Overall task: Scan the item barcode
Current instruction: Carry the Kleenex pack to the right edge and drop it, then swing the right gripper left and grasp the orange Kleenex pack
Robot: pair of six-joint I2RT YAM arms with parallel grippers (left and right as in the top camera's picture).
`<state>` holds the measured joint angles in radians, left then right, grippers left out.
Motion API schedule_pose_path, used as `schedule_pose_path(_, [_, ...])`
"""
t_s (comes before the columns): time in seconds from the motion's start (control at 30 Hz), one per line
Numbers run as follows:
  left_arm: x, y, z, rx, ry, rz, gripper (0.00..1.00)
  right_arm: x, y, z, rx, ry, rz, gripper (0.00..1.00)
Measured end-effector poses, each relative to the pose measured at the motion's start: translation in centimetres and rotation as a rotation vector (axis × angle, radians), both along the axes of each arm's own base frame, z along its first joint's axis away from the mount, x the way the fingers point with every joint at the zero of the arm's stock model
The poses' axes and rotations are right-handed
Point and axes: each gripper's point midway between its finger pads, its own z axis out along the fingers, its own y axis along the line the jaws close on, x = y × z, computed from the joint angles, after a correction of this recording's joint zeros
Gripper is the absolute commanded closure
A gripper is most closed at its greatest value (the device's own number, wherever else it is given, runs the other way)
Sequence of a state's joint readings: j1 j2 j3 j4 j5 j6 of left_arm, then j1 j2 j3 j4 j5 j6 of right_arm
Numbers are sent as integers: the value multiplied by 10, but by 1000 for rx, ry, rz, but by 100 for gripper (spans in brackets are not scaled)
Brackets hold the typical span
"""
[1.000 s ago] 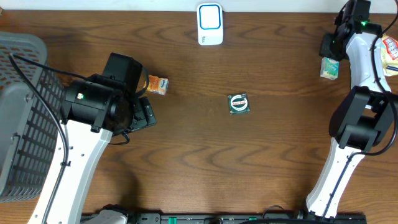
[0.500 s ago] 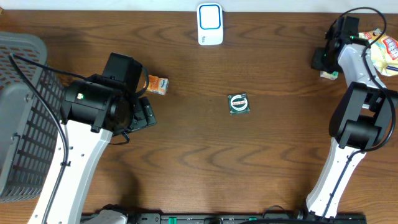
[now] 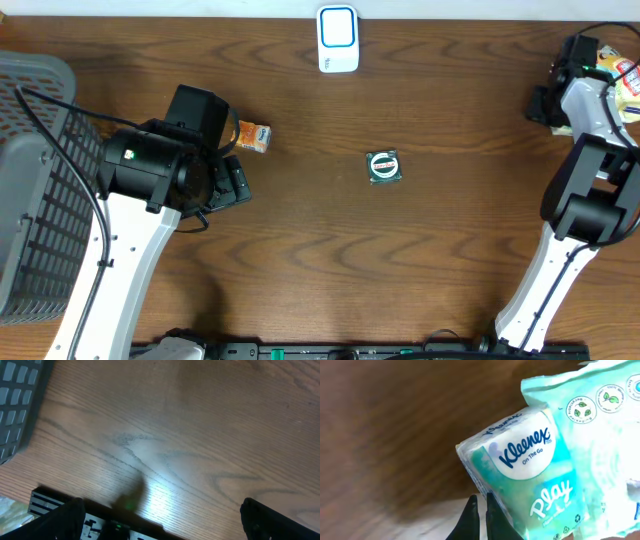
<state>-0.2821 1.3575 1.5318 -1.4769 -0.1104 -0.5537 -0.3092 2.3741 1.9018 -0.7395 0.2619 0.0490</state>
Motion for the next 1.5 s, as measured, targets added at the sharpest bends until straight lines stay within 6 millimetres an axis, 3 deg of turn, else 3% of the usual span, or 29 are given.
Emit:
schedule_pose_path(0.07, [0,0,0,0,0,0,2,-2,-1,0,-7,10,-4,95])
schedule_pose_path(0.27, [0,0,0,0,0,0,2,-5,6,6,0,39,7,74])
schedule_pose_path(0.37, [0,0,0,0,0,0,3,6,21,18,33,6,42,64])
schedule_pose_path(0.47, [0,0,0,0,0,0,2,20,54,37,124,-61,113,54])
schedule_pose_path(0.63, [0,0,0,0,0,0,2,47,145,93,403,-241,332,26])
schedule_pose_path(0.8, [0,0,0,0,0,0,2,48,239,126,679,-311,541,9])
schedule_pose_path(0.97, [0,0,0,0,0,0,2,37,329,136,791,-296,720,5])
schedule_pose_path(1.2, [0,0,0,0,0,0,2,9,463,139,731,-279,970,10])
schedule_pose_path(1.4, [0,0,0,0,0,0,2,-17,557,145,679,-344,1137,18])
schedule_pose_path(1.5, [0,0,0,0,0,0,2,-26,589,135,659,-359,1165,23])
